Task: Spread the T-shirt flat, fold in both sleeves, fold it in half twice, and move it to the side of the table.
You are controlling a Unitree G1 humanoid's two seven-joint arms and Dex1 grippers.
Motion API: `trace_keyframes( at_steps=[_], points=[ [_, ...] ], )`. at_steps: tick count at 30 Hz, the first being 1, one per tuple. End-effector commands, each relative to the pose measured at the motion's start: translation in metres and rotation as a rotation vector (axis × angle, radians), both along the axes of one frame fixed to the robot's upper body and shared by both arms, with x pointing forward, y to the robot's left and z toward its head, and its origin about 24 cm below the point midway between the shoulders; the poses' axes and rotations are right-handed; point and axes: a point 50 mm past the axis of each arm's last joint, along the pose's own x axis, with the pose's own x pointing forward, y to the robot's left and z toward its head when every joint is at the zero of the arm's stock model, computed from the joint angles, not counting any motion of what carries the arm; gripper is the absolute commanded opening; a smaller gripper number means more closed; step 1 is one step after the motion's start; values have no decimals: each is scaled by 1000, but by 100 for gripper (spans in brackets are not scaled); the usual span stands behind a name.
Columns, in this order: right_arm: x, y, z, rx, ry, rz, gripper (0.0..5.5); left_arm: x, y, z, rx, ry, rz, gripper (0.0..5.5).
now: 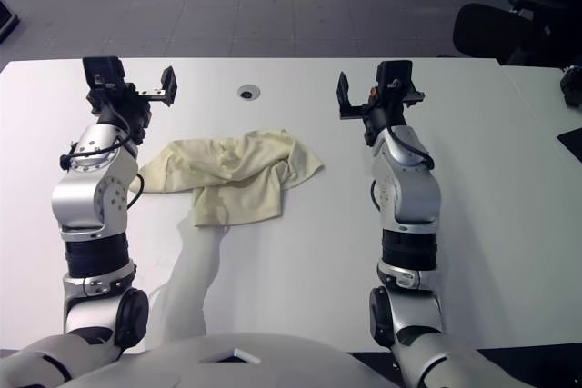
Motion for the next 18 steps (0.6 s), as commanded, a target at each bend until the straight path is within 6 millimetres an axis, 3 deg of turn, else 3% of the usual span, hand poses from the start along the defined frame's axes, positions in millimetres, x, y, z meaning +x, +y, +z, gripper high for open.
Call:
trace_keyframes(
  at_steps=[1,8,13,18],
  points=[
    [2,0,4,-9,-10,1,538,0,0,-17,84,78,-24,540],
    [2,1,4,-6,-11,5,538,-5,-31,-82,400,315,-279,540],
    [0,0,5,-10,-11,2,538,-19,-60,-91,481,340,-525,540],
    [-1,-4,4,-41,-6,11,538,-56,-83,-104,506,416,-821,540]
  ],
)
